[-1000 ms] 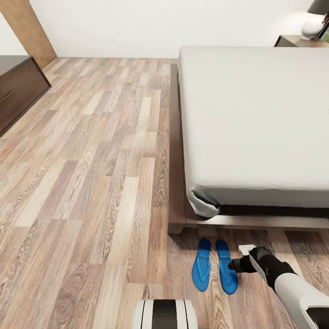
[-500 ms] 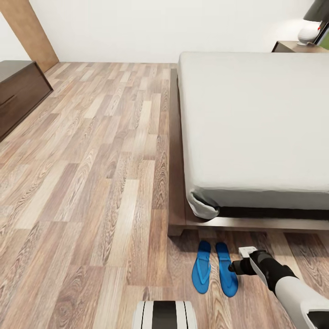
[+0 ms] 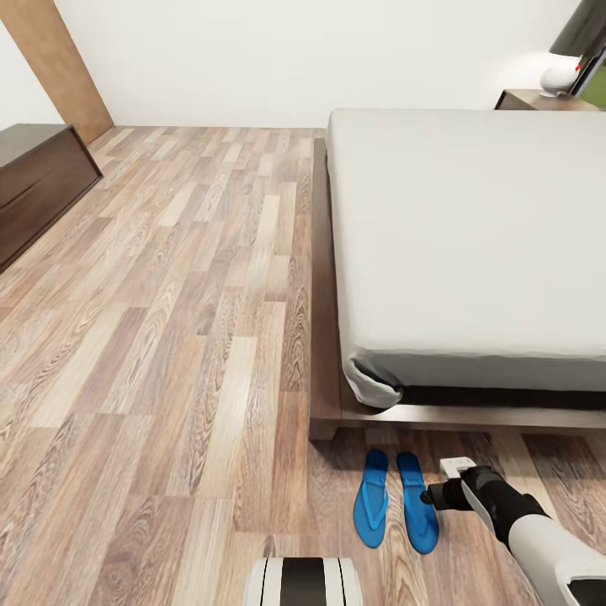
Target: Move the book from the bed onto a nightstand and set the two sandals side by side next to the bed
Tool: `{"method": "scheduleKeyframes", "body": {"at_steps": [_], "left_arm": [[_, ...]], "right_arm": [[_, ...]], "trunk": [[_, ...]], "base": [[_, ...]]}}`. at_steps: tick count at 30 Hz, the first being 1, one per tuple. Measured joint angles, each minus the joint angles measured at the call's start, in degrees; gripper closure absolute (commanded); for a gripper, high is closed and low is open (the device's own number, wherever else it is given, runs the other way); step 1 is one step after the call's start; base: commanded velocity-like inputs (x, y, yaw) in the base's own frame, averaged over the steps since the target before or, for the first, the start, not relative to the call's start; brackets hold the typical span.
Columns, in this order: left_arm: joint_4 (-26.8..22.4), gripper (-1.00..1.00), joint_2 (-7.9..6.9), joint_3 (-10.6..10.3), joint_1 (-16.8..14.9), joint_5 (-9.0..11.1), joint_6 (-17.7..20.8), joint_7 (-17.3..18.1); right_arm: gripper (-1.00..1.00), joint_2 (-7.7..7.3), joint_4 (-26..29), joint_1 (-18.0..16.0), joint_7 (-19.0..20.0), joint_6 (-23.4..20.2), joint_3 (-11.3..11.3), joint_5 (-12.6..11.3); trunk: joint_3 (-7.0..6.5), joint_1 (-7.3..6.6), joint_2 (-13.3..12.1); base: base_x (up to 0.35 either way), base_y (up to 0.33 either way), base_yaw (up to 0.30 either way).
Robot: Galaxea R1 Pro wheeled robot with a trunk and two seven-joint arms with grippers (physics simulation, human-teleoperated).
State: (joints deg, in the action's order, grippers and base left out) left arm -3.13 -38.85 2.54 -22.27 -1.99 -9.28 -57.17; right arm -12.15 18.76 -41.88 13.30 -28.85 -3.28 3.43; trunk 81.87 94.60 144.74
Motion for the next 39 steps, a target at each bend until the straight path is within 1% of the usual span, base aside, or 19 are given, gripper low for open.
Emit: {"method": "scheduleKeyframes", "body": {"at_steps": [13, 21, 33, 38, 39], "left_arm": [[0.11, -1.00, 0.00, 0.00, 0.03, 0.00, -0.08, 0.09], [0.17, -1.00, 0.00, 0.00, 0.05, -0.04, -0.09, 0.12], [0.19, -1.00, 0.00, 0.00, 0.07, -0.07, -0.09, 0.16], [0.19, -1.00, 0.00, 0.00, 0.07, -0.08, -0.09, 0.18], [0.19, -1.00, 0.00, 0.00, 0.07, -0.08, -0.09, 0.18]], "right_arm": [[-1.00, 0.07, 0.01, 0.46, 0.00, 0.09, -0.07, 0.05], [-1.00, 0.07, -0.01, 0.55, 0.01, 0.12, -0.09, 0.06], [-1.00, 0.06, -0.07, 0.57, 0.01, 0.11, -0.14, 0.06], [-1.00, 0.06, -1.06, 0.57, 0.00, 0.13, -0.17, 0.17], [-1.00, 0.06, -1.46, 0.57, -0.01, 0.14, -0.24, 0.27]], "trunk": [[0.00, 0.00, 0.00], [-1.77, -0.21, -0.10], [-1.77, -0.21, -0.11], [-1.77, -0.21, -0.11], [-1.99, -0.23, -0.12]], "base": [[0.000, 0.000, 0.000], [0.000, 0.000, 0.000], [0.000, 0.000, 0.000], [0.000, 0.000, 0.000], [0.000, 0.000, 0.000]]}}
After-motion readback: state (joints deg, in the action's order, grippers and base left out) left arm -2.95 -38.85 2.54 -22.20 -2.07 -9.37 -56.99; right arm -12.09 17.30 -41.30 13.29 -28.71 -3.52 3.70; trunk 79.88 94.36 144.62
